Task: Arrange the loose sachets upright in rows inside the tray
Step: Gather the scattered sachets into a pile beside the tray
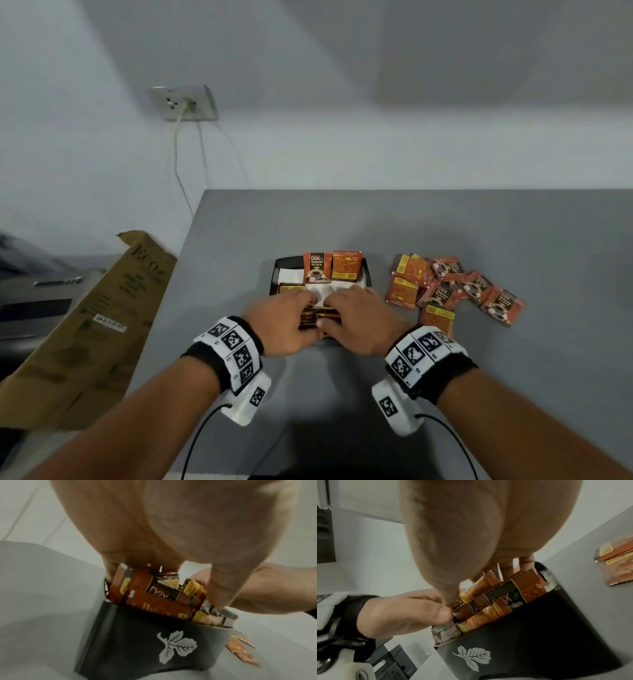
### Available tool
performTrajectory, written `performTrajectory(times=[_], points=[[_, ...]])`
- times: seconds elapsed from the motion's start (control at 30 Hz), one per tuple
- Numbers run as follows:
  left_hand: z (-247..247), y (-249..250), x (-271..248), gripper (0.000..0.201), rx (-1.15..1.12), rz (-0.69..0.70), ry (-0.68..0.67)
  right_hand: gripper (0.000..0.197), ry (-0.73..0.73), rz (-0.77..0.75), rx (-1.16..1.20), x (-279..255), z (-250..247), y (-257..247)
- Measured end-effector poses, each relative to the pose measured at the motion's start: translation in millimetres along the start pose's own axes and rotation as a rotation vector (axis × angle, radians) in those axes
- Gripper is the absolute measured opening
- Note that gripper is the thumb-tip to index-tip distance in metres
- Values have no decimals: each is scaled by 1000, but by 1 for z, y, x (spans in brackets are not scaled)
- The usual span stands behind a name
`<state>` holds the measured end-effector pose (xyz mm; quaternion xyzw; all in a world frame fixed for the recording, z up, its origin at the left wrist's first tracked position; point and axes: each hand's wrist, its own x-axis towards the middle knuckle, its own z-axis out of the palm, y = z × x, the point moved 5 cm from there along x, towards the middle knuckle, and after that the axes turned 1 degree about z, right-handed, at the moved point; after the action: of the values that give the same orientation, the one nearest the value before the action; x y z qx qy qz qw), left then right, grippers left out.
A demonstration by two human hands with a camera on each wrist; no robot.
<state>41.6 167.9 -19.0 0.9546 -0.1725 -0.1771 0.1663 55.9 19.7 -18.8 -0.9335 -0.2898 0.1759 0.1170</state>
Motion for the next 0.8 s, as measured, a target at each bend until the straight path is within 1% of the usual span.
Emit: performTrajectory(times=[0.07, 0.1, 0.13, 0.17, 0.2, 0.23, 0.27, 0.3, 0.33, 0.37, 0.4, 0.43, 0.5, 0.57, 0.63, 0.7, 0.77, 0.8], points=[[6, -1, -1, 77, 41, 53, -49, 55, -29, -8, 23, -5, 2, -1], [7, -2, -1, 84, 42, 57, -74, 60, -45, -15, 22, -8, 3, -2], [8, -3, -1, 89, 3, 45, -101, 64, -54, -23, 17, -9, 5, -3], [7, -6, 0, 90, -83, 20, -132, 68, -50, -28, 14, -9, 7, -4], [4, -8, 1, 87, -200, -14, -161, 72, -36, -34, 10, -8, 8, -4], [0, -11, 3, 79, -304, -48, -179, 76, -25, -39, -3, -7, 10, -5], [-5, -13, 5, 67, -366, -75, -177, 79, -22, -44, -21, -5, 12, -6], [-11, -16, 9, 51, -377, -97, -153, 79, -22, -51, -42, -4, 14, -6], [-18, -20, 13, 34, -356, -113, -108, 78, -22, -57, -61, -3, 16, -7], [-25, -24, 18, 24, -324, -127, -57, 74, -22, -61, -73, -2, 17, -8], [-30, -27, 24, 21, -279, -131, -12, 69, -26, -62, -76, -1, 18, -8], [-34, -29, 30, 20, -218, -130, 7, 64, -34, -59, -77, -1, 18, -8], [-36, -30, 41, 20, -32, -114, 5, 56, -55, -53, -79, 1, 18, -7], [-35, -30, 47, 18, 159, -112, 0, 52, -68, -48, -73, 2, 18, -7], [-31, -28, 52, 16, 301, -77, -7, 49, -75, -40, -63, 2, 18, -7], [-25, -27, 57, 20, 399, -19, -29, 48, -78, -30, -60, 1, 18, -7], [-21, -28, 59, 23, 457, -3, -50, 48, -69, -28, -52, 1, 18, -7], [-19, -29, 60, 22, 471, -6, -55, 49, -59, -27, -42, 1, 18, -7]])
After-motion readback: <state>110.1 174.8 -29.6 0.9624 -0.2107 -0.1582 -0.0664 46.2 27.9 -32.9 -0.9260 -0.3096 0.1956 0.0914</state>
